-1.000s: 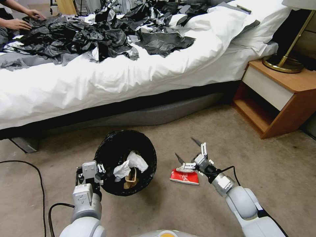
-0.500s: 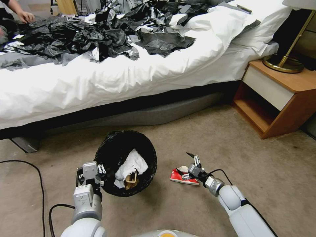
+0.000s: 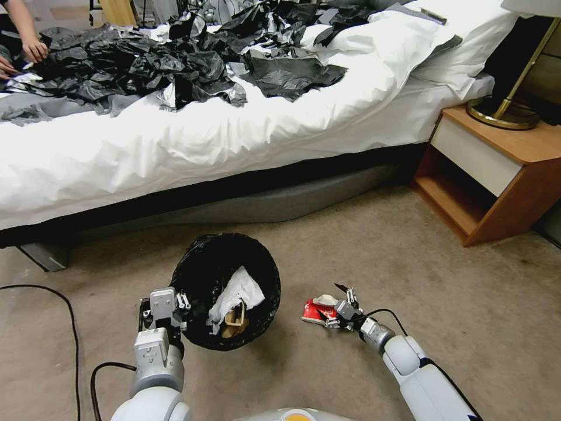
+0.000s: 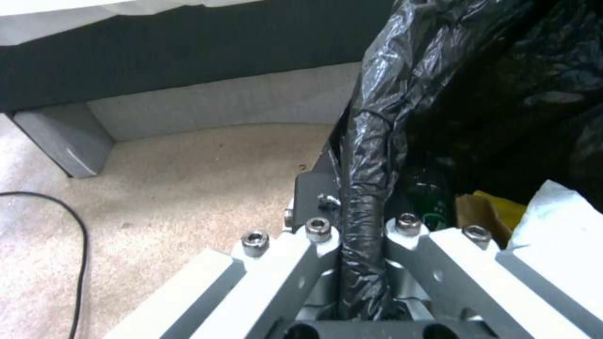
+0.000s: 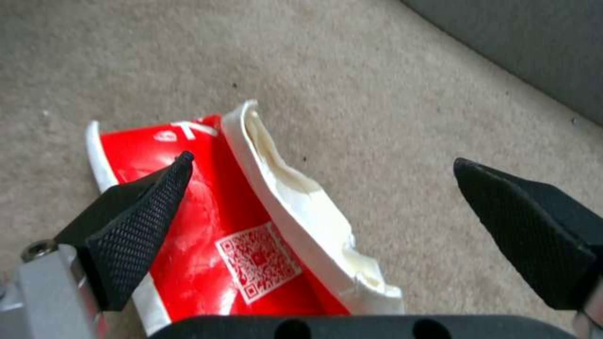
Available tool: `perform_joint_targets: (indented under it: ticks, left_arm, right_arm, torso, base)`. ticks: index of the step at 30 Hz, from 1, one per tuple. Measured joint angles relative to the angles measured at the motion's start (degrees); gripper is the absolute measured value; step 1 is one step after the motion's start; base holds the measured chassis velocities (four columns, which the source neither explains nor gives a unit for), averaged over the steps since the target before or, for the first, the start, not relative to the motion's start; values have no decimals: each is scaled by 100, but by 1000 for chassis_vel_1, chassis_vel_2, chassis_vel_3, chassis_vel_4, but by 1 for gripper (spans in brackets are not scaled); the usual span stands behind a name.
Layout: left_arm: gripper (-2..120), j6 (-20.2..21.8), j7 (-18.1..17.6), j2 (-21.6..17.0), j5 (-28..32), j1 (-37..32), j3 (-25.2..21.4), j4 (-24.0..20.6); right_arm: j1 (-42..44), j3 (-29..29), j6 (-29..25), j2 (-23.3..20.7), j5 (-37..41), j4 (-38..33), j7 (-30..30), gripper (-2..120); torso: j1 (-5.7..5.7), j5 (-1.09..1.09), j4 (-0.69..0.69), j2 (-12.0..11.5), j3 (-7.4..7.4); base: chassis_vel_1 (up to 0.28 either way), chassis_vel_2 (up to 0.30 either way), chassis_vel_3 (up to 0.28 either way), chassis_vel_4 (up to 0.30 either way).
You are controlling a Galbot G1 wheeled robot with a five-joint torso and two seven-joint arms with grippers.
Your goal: Pick up the trash bin, then pick up the garbage from the floor and place it into the trash bin.
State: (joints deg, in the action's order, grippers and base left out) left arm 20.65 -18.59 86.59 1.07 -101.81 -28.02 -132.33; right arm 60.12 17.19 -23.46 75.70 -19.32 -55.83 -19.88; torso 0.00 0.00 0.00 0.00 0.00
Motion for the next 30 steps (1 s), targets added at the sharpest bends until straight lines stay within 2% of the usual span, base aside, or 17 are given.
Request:
perform_joint_targets:
  ticks: [5, 11, 15, 16, 18, 19, 21, 22, 24, 25, 26, 30]
  left_arm:
    - [0, 0, -2, -2, -3, -16, -7, -5]
    - [0, -25, -3, 27, -56, -38, 35, -5]
    - [0, -43, -3, 33, -72, -68, 24, -4]
    - [0, -43, -3, 33, -72, -68, 24, -4]
    - [0, -44, -4, 29, -72, -70, -1, -5]
    - [0, -44, -4, 29, -72, -70, -1, -5]
    - [0, -45, -4, 32, -72, -70, 2, -5]
    - [0, -45, -4, 32, -72, -70, 2, -5]
    - [0, -45, -4, 34, -72, -62, 4, -5]
    - [0, -45, -4, 34, -72, -62, 4, -5]
    - [0, -45, -4, 34, -72, -57, 5, -5]
    - [0, -45, -4, 26, -71, -48, 5, -5]
  right_arm:
    - [-186, 54, -43, 78, -12, 388, 62, 100]
    - [-395, 86, -184, 174, 14, 848, 76, 88]
    - [-461, 85, -289, 235, 11, 1028, 55, 72]
    - [-461, 85, -289, 235, 11, 1028, 55, 72]
    - [-479, 76, -318, 256, 13, 1081, 38, 59]
    - [-479, 76, -318, 256, 13, 1081, 38, 59]
    - [-480, 68, -318, 261, 39, 1087, 38, 49]
    - [-480, 68, -318, 261, 39, 1087, 38, 49]
    - [-474, 67, -318, 254, 85, 1073, 39, 38]
    - [-474, 67, -318, 254, 85, 1073, 39, 38]
    - [-467, 68, -318, 243, 104, 1056, 43, 32]
    - [-437, 77, -317, 197, 160, 1008, 56, 18]
  torso:
    - [0, 0, 0, 0, 0]
    - [0, 0, 0, 0, 0]
    - [0, 0, 0, 0, 0]
    - [0, 0, 0, 0, 0]
    - [0, 0, 0, 0, 0]
    - [0, 0, 0, 0, 0]
    - [0, 0, 0, 0, 0]
    - [0, 0, 0, 0, 0]
    - [0, 0, 0, 0, 0]
    - [0, 0, 0, 0, 0]
    - [0, 0, 0, 0, 0]
    - [0, 0, 0, 0, 0]
  base:
    - [0, 0, 0, 0]
    - [0, 0, 0, 0]
    - [0, 0, 0, 0]
    - [0, 0, 0, 0]
    - [0, 0, 0, 0]
    - [0, 0, 0, 0]
    - [0, 0, 0, 0]
    - [0, 0, 0, 0]
    - [0, 0, 0, 0]
    - [0, 0, 0, 0]
    - [0, 0, 0, 0]
    - [0, 0, 0, 0]
